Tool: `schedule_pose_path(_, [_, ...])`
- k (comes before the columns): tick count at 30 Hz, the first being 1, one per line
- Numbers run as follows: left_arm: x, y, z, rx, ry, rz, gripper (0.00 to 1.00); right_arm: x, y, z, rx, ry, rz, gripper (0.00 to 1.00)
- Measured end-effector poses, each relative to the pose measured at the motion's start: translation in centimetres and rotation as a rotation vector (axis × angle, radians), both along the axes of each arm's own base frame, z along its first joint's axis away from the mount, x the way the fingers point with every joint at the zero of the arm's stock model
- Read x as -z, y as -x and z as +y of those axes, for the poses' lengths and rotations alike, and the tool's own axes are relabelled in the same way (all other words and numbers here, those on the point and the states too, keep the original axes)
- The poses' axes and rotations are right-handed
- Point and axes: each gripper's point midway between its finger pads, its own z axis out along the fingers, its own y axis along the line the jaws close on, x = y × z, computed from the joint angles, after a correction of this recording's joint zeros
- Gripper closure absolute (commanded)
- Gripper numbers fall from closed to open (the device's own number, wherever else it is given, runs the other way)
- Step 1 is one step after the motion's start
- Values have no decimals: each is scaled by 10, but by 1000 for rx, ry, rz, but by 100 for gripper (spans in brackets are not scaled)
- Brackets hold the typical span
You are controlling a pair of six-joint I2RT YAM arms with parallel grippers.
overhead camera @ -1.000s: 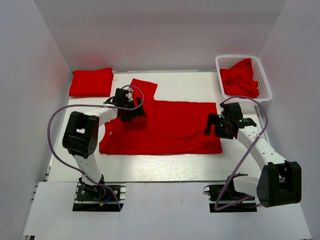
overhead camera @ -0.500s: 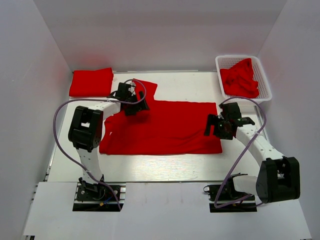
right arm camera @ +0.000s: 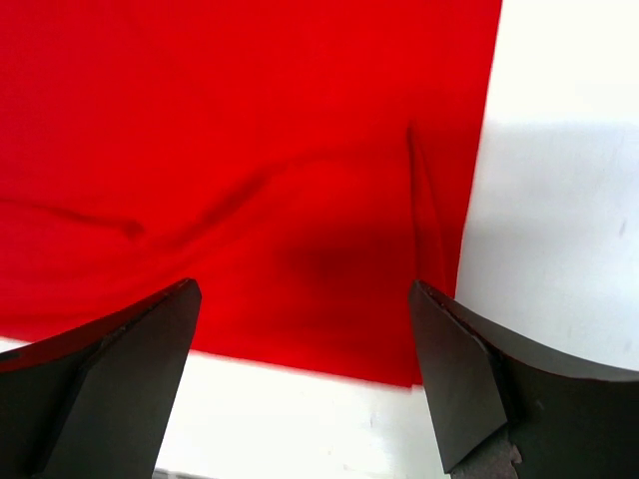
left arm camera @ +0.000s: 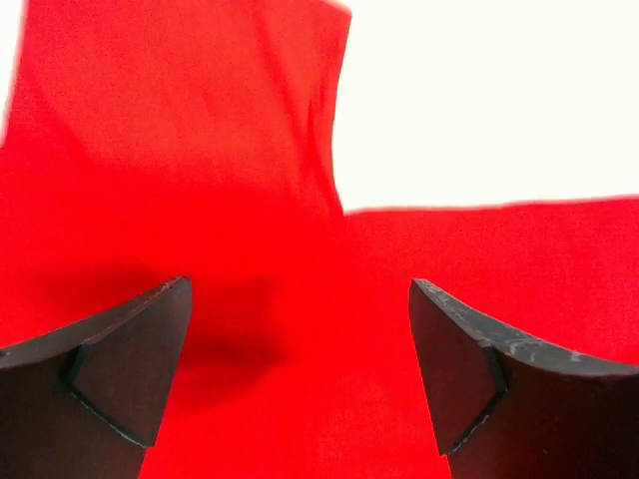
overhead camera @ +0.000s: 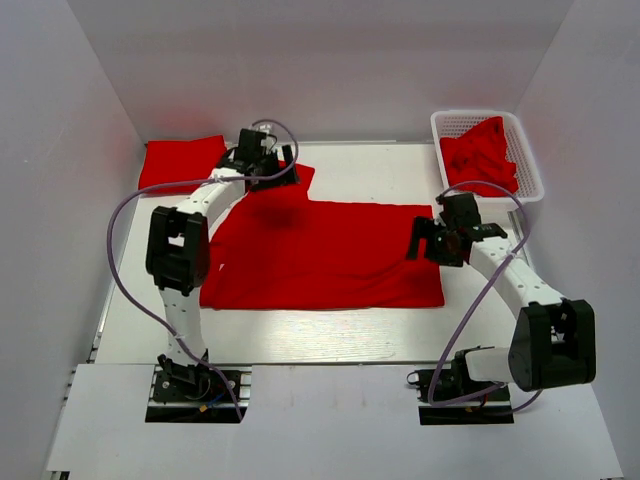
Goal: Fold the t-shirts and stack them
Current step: Grap the side of the flattened tshirt furthest away from the robot with both arms
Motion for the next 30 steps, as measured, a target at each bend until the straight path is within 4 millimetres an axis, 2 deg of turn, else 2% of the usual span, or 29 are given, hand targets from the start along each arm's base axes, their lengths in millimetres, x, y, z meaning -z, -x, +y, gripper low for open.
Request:
schedule_pose_path(4, [-29, -58, 9, -33, -77, -116, 0, -17, -36, 5, 4, -5, -80, 10])
schedule_pose_path(6, [-34, -87, 16, -58, -130, -150, 0, -28, -56, 7, 10, -6, -125, 10])
schedule_pose_path(9, [-28, -126, 24, -95, -194, -203, 0, -42, -84, 12, 14, -18, -184, 10])
schedule_pose_path(12, [2, -137, 40, -128, -266, -182, 0, -51, -104, 16, 14, -29, -221, 10])
schedule_pose_path(15, [28, -141, 52, -144, -315, -173, 0, -55, -114, 18, 12, -35, -238, 10])
schedule_pose_path(22, [44, -178, 65, -180, -345, -281, 0, -44, -118, 19, 8, -28, -213, 10])
schedule_pose_path(29, [79, -192, 66, -174, -351, -307, 0, -33, -121, 18, 2, -15, -187, 10])
schedule_pose_path(30, [78, -196, 65, -175, -346, -323, 4, -32, -123, 18, 0, -13, -185, 10])
